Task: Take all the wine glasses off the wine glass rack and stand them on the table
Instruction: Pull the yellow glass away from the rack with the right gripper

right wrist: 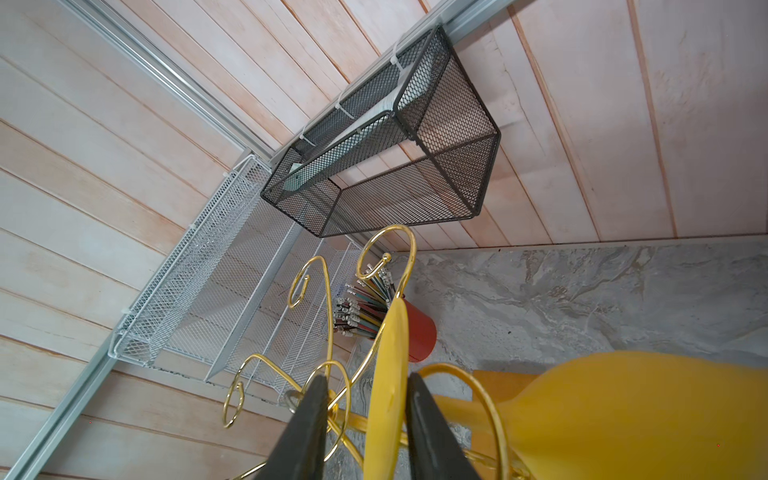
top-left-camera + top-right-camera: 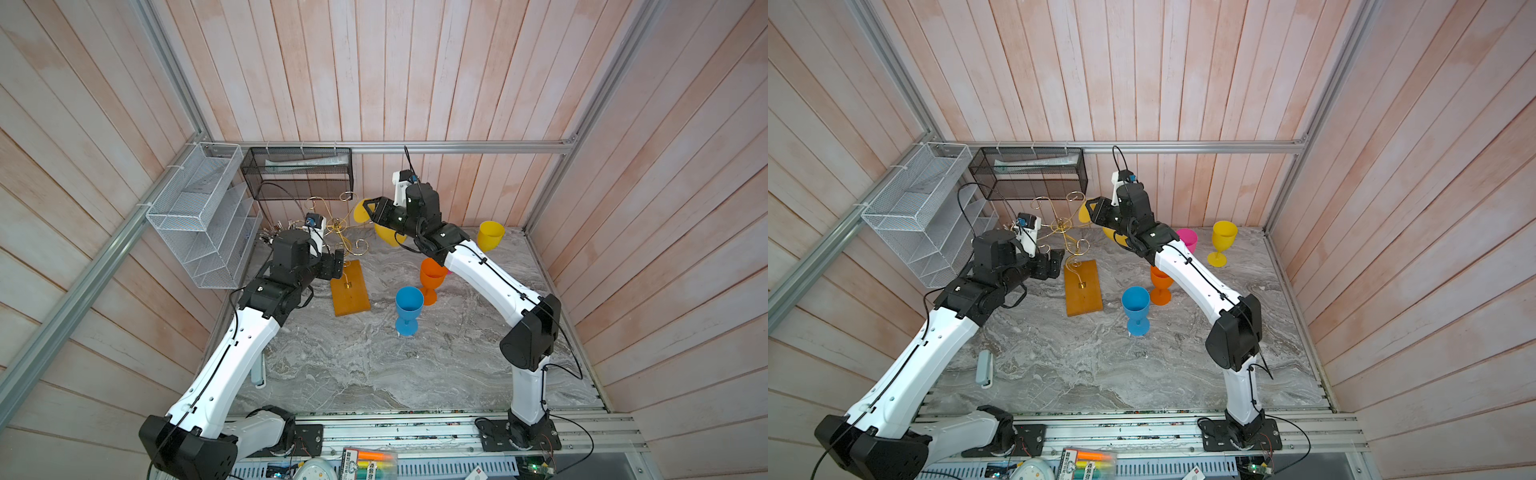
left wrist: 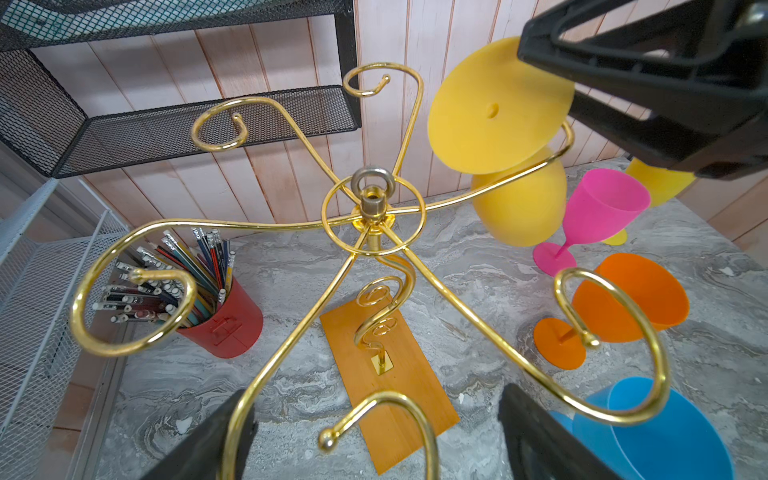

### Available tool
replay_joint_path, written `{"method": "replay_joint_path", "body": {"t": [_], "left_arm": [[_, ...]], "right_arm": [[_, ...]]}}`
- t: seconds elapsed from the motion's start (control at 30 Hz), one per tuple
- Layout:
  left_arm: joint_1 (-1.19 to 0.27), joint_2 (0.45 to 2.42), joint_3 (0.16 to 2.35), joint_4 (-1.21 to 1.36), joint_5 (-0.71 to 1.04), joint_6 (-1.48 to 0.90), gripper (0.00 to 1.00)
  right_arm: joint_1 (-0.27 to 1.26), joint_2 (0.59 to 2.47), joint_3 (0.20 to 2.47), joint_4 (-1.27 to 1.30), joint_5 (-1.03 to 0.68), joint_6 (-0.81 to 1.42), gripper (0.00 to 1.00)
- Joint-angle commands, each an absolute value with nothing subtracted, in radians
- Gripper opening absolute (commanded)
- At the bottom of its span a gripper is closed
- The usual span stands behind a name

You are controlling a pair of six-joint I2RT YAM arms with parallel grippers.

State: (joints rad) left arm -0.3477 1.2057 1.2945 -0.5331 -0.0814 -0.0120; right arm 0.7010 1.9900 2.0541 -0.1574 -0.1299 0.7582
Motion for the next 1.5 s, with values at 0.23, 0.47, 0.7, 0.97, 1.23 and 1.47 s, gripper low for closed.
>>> {"method": "replay_joint_path", "body": {"t": [0.23,0.47,0.7,0.97,1.23,1.47], "left_arm": [[-0.353,1.178,1.295,-0.528,-0.046,-0.019,0.93],[-0.354,1.172,1.293,-0.532,-0.05,-0.02,0.93],[-0.354,1.172,1.292,-0.531,-0.054,-0.019,0.93],[-0.354,1.179,1.295,-0.528,-0.054,-0.02,0.93],[-0.354,1.185,1.297,-0.528,-0.051,-0.023,0.93],[-0.356,1.19,1.298,-0.522,-0.044,-0.026,0.93]], "right_arm": [[0.714,2.016,2.096,-0.194,-0.098,0.741,0.06],[0.713,2.011,2.106,-0.174,-0.109,0.747,0.0],[0.716,1.961,2.061,-0.147,-0.114,0.756,0.0],[0.717,1.894,1.994,-0.111,-0.097,0.758,0.0],[0.727,1.849,1.901,-0.081,-0.113,0.773,0.0],[0.742,1.839,1.877,-0.074,-0.12,0.782,0.0]]}}
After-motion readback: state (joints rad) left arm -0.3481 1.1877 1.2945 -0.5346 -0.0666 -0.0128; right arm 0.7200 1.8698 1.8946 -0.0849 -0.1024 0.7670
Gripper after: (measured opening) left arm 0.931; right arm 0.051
